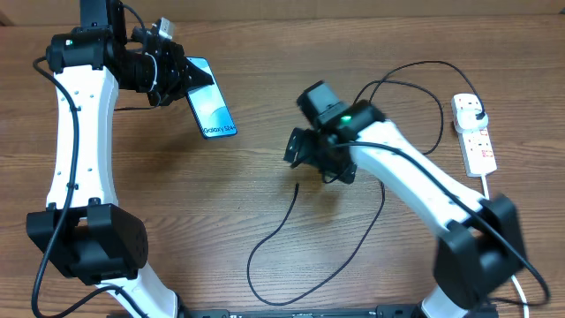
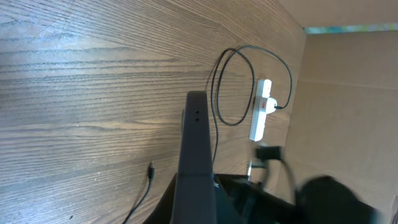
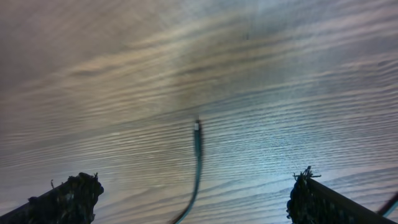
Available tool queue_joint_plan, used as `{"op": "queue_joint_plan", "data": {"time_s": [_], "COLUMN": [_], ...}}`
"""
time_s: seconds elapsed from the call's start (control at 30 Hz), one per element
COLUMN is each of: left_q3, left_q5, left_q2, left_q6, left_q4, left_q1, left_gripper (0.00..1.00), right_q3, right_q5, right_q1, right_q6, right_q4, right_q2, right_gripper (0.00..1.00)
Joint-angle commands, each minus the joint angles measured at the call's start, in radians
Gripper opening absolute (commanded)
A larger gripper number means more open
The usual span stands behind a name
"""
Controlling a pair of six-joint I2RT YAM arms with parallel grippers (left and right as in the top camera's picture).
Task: Plug charger to phone and switch on socket
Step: 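Move the right gripper down over the cable's USB-C end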
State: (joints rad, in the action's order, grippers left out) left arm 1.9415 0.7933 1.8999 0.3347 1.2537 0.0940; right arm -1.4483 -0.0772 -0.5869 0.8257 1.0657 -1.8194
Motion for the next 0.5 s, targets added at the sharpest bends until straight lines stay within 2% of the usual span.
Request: {"op": "queue_joint_plan", "data": {"time_s": [0.0,0.37,0.47], "left_q3": [0.008,0.008,0.008], "left_q5": [0.039,0.037,0.038], "left_q2": [-0.003,-0.003,-0.003], "left_q6": [-0.036,-0.051,-0.051], "left_q4": [-0.001,-0.005,-0.005], "left_q1": [0.006,0.013,0.016], "left_gripper": [0.04,0.04,0.04], "right_q3": [-0.018,-0.017,-0.017], "right_q5": [0.025,0.062,0.061], "right_q1": [-0.035,-0.097,-0.098], "right_q6": [0.023,0.065,0.065], "right_q4": [-0.002,0.000,-0.002], "right_q2": [-0.056,-0.138,-0.159], "right_gripper": [1.00,1.00,0.97]}}
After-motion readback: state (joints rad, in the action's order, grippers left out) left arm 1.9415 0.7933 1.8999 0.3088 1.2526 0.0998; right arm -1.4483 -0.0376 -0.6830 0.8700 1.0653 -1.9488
